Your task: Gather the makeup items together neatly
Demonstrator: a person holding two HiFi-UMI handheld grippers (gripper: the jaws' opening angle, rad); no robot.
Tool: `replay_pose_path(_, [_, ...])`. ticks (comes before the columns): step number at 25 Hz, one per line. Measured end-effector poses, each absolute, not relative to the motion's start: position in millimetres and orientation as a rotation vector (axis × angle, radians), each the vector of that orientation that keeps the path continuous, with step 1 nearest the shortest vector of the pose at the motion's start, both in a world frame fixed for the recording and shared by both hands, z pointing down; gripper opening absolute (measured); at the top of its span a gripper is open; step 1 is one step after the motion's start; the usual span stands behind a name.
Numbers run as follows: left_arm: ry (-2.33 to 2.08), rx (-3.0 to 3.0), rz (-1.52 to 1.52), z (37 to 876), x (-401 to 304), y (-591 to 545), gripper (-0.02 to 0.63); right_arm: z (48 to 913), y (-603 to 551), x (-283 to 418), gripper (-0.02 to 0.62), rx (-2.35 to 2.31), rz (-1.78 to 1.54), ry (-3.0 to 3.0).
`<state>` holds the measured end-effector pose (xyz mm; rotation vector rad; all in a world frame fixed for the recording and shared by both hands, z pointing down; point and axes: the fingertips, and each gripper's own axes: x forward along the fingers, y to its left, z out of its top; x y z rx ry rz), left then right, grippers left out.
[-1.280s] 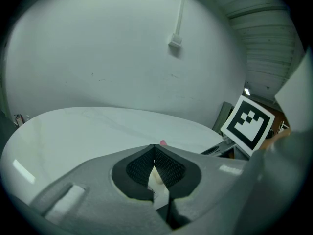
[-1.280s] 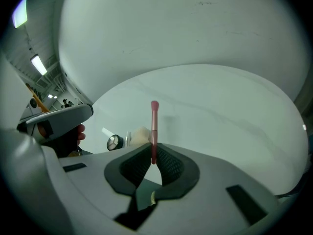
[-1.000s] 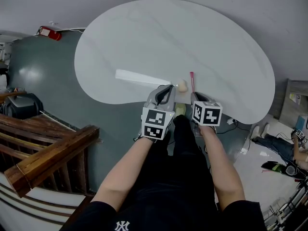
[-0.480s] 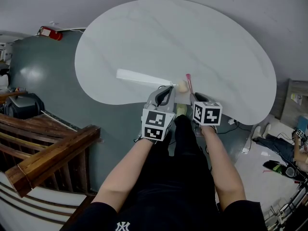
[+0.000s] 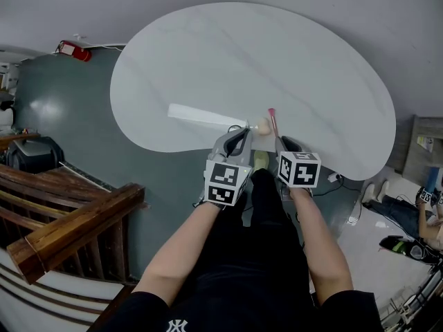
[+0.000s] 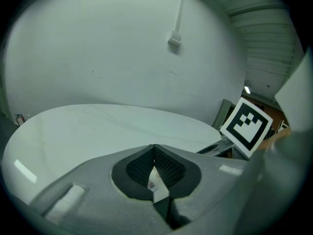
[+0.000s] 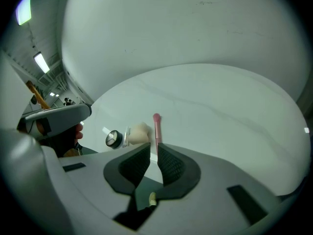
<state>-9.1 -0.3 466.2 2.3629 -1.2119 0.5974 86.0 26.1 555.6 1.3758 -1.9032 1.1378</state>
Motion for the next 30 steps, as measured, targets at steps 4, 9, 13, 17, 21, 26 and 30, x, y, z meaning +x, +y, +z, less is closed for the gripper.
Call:
replay_pose_path(4, [-1.198, 2.371, 0.596, 463, -11, 9, 0.009, 534, 29, 82, 0.031, 1.419, 1.087, -1.966])
replay_pose_path(9, [-1.177, 2.389, 0.587, 456, -10, 17, 0.009, 508, 29, 71, 0.02, 1.448, 1.05, -2.04])
replay_pose_path(13, [-1.166, 2.403, 0.562, 444, -10, 22, 0.009, 483, 26, 62, 0.017, 1.471, 1.002, -2.102])
replay_pose_path(17, [-1.159, 2.414, 0.524, 430, -11, 24, 0.009, 455, 23, 59, 0.015, 1.509, 0.969, -2.164])
replay_pose_path(21, [-1.15, 2.442, 0.482, 406, -12, 26, 0.009, 421, 22, 56, 0.015, 1.556, 0.912, -2.225])
replay_pose_path(26, [-1.139, 2.485, 0.411, 366, -9, 29, 0.009, 375, 20, 51, 0.015, 1.595, 0.821, -2.299])
replay_pose_path(30, [-1.149, 2.515, 0.365, 337, -15, 33, 0.009, 347, 22, 44, 0.015, 1.615, 0.742, -2.342])
